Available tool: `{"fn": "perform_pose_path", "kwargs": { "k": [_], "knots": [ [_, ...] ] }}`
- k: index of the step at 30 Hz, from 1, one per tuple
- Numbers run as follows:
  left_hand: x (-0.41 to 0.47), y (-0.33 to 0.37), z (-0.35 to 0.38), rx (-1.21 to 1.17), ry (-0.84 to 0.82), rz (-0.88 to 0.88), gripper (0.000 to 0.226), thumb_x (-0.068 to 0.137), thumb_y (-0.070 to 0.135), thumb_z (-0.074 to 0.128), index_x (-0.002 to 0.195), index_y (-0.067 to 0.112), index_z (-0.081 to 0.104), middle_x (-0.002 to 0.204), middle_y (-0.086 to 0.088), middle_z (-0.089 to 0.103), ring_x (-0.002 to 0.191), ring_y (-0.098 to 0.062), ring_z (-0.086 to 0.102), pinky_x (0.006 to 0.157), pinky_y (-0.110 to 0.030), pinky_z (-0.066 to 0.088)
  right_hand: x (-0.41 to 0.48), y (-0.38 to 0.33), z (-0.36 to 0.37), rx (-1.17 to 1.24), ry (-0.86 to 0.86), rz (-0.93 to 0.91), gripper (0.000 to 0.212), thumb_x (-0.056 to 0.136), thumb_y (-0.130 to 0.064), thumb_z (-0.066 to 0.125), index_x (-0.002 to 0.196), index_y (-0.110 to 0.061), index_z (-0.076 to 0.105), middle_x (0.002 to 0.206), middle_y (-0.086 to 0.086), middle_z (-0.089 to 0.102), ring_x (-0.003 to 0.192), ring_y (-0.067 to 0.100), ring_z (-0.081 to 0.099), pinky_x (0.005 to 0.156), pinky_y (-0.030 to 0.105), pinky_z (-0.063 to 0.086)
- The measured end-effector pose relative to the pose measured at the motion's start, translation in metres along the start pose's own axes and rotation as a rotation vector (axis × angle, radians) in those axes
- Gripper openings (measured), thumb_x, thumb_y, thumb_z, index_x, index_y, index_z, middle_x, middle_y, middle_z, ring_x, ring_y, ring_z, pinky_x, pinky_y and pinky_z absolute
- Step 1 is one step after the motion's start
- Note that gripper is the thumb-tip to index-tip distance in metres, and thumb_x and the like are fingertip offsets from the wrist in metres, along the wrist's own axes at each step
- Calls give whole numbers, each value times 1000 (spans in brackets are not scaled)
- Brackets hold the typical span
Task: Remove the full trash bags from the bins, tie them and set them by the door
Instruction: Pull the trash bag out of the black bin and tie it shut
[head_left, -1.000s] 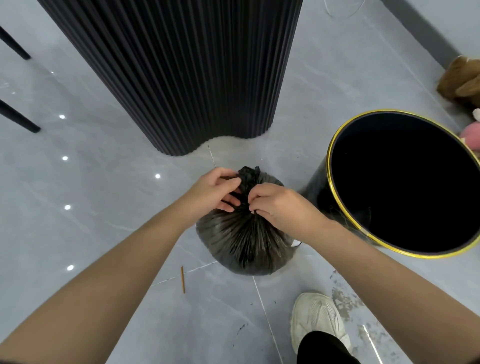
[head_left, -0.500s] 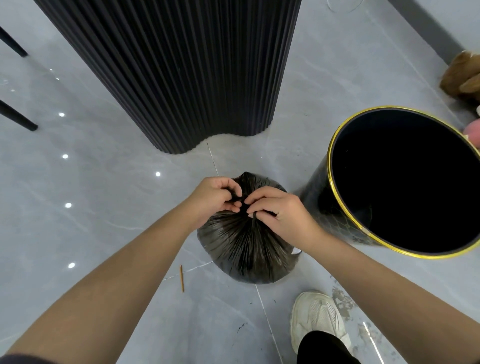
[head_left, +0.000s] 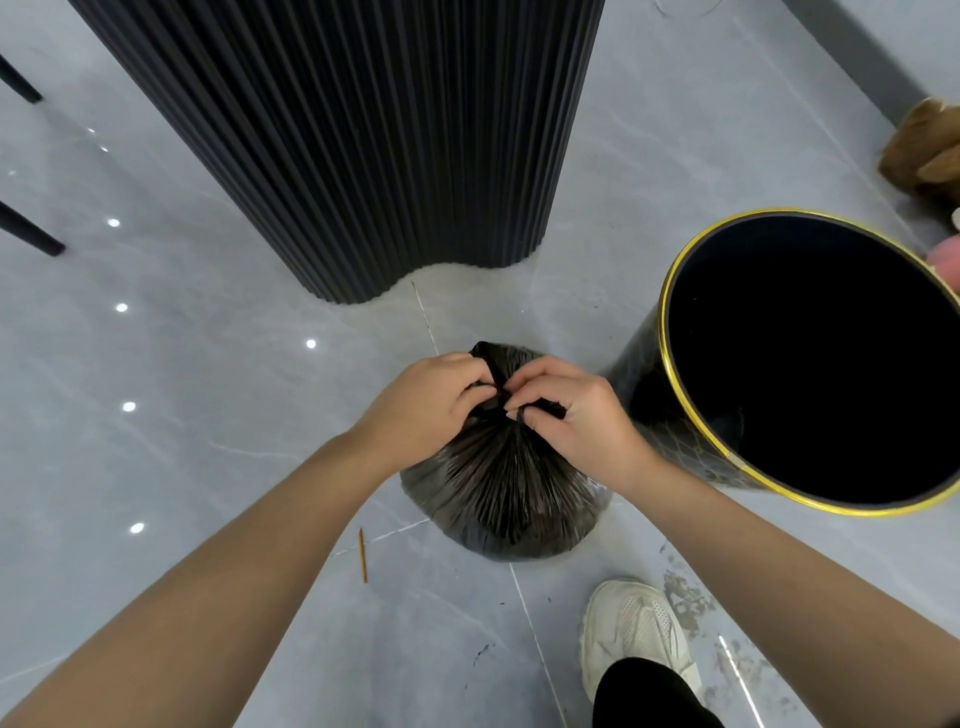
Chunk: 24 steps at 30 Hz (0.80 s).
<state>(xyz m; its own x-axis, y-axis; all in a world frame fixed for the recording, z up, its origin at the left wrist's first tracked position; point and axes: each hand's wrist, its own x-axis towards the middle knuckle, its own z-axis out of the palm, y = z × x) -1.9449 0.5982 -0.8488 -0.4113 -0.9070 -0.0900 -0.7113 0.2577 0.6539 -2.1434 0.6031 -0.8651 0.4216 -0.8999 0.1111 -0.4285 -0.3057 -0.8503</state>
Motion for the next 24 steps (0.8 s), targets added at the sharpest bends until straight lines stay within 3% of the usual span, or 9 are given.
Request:
{"fn": "perform_pose_path", "kwargs": {
  "k": [3, 5, 7, 9, 11, 14, 18, 22, 24],
  "knots": [
    [6, 17, 0, -235, -79, -319, 26, 97, 24, 46, 79, 12, 59, 66, -1, 56, 59, -13, 51, 58, -32, 41, 0, -1, 0, -51, 20, 11, 19, 77, 8, 66, 87, -7, 73, 98, 1, 69, 95, -1, 60, 91, 14, 44],
    [11, 26, -4, -632, -181, -615, 33, 99, 22, 42, 68, 13, 49, 52, 2, 39, 39, -10, 34, 45, -25, 27, 0, -2, 1, -106, 43, 11, 19, 77, 5, 67, 90, -7, 71, 92, -5, 69, 91, -16, 55, 87, 6, 39],
    [12, 31, -8, -870, -255, -783, 34, 100, 22, 40, 67, 13, 44, 50, 2, 30, 34, -9, 26, 42, -21, 22, 0, -3, 3, -131, 69, 36, 22, 77, 3, 69, 95, -9, 71, 91, -11, 68, 89, -21, 53, 87, 4, 36],
    [9, 28, -7, -685, -196, -698, 30, 99, 23, 41, 75, 10, 52, 57, 0, 44, 38, -12, 39, 44, -24, 33, 2, -2, 4, -132, 83, 50, 23, 78, 2, 68, 96, -11, 74, 94, -8, 71, 91, -12, 56, 90, 6, 37],
    [3, 21, -4, -281, -11, -416, 20, 96, 28, 46, 96, 16, 61, 81, 4, 63, 67, -10, 59, 63, -25, 47, 4, -2, 2, -84, 76, 70, 23, 79, 3, 66, 95, -11, 75, 94, -4, 72, 93, -3, 60, 89, 8, 42],
    [-3, 12, -4, -30, -27, -134, 33, 90, 41, 53, 117, 22, 55, 110, 10, 61, 99, -6, 56, 84, -27, 48, 7, -5, 2, -30, 51, 101, 23, 80, 3, 65, 94, -12, 75, 92, -9, 70, 92, 1, 64, 88, 14, 47],
    [-1, 9, 5, 140, -72, -85, 24, 94, 37, 49, 107, 17, 55, 104, 3, 60, 92, -16, 57, 78, -38, 48, 7, -5, 4, 5, 42, 126, 23, 81, 1, 65, 95, -14, 75, 92, -10, 70, 91, 1, 65, 87, 17, 49],
    [2, 8, 4, 116, 0, -52, 19, 96, 28, 46, 89, 16, 58, 84, 3, 59, 77, -16, 55, 69, -39, 47, 5, -5, 2, 34, 58, 140, 22, 80, 2, 67, 95, -12, 74, 89, -11, 70, 87, 1, 65, 83, 15, 50],
    [4, 15, 4, -31, -28, -166, 24, 97, 24, 43, 80, 14, 58, 71, 5, 56, 64, -12, 52, 61, -35, 44, 4, -3, 3, -15, 76, 88, 22, 78, 1, 69, 95, -12, 74, 89, -12, 69, 87, 0, 65, 84, 19, 51]
  ]
}}
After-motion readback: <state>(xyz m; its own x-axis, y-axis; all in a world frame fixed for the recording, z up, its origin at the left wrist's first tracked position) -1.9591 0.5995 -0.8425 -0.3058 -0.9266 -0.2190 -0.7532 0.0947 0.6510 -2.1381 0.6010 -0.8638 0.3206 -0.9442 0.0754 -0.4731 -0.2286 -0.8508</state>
